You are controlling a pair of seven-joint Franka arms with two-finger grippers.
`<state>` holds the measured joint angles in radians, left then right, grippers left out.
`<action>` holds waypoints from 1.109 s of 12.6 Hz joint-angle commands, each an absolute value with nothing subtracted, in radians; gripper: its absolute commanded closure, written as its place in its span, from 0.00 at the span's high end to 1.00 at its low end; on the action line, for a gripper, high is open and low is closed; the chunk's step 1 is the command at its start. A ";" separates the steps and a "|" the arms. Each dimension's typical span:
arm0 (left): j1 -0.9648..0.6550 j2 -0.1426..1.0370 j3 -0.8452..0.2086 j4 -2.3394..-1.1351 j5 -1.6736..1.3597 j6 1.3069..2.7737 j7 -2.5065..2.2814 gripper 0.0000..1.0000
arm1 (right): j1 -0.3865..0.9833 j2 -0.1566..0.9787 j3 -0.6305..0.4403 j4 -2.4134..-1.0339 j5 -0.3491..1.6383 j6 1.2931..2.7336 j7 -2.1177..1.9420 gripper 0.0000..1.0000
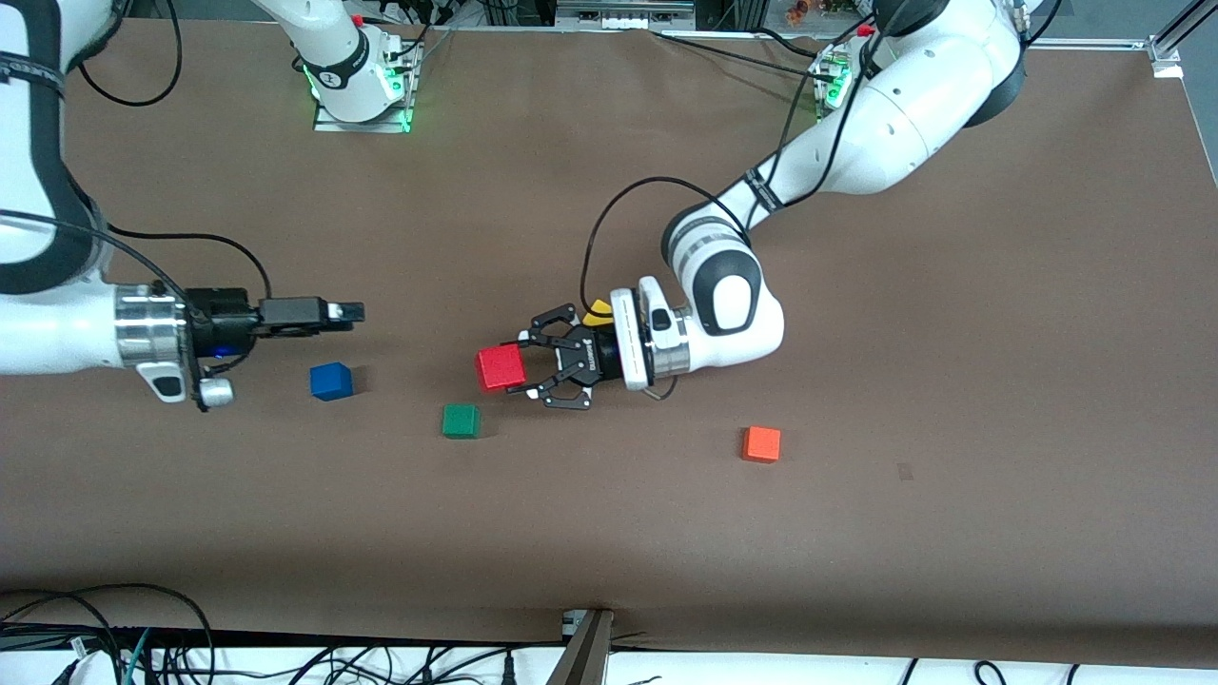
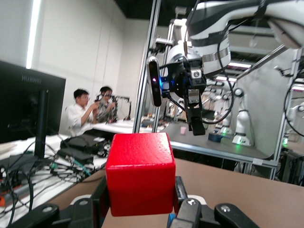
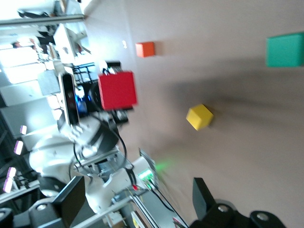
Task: Pass red block to right arm, stack on blue
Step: 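Close the right gripper on the red cube held by the left gripper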
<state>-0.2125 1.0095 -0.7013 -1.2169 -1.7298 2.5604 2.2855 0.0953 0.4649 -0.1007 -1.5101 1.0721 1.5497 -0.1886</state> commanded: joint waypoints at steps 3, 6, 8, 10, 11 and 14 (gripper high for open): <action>-0.316 0.986 -0.678 -1.137 -1.755 2.680 2.178 0.00 | 0.164 0.531 -0.100 -1.470 1.186 1.623 -0.172 1.00; -0.322 0.985 -0.684 -1.134 -1.755 2.688 2.175 0.00 | 0.164 0.578 -0.100 -1.391 1.186 1.617 -0.173 1.00; -0.328 0.985 -0.687 -1.134 -1.758 2.709 2.177 0.00 | 0.179 0.586 -0.098 -1.388 1.184 1.623 -0.182 1.00; -0.339 0.985 -0.687 -1.128 -1.763 2.715 2.177 0.00 | 0.196 0.606 -0.100 -1.367 1.180 1.621 -0.186 1.00; -0.341 0.985 -0.687 -1.127 -1.763 2.720 2.177 0.00 | 0.204 0.610 -0.100 -1.359 1.178 1.623 -0.184 1.00; -0.342 0.982 -0.687 -1.127 -1.772 2.735 2.178 0.00 | 0.204 0.620 -0.101 -1.355 1.177 1.614 -0.186 1.00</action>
<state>-0.3264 0.9940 -0.6979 -1.1461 -1.7310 2.7142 2.1783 0.2070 0.5993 -0.0994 -1.3872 1.1657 1.6293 -0.1867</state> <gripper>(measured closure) 0.441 0.000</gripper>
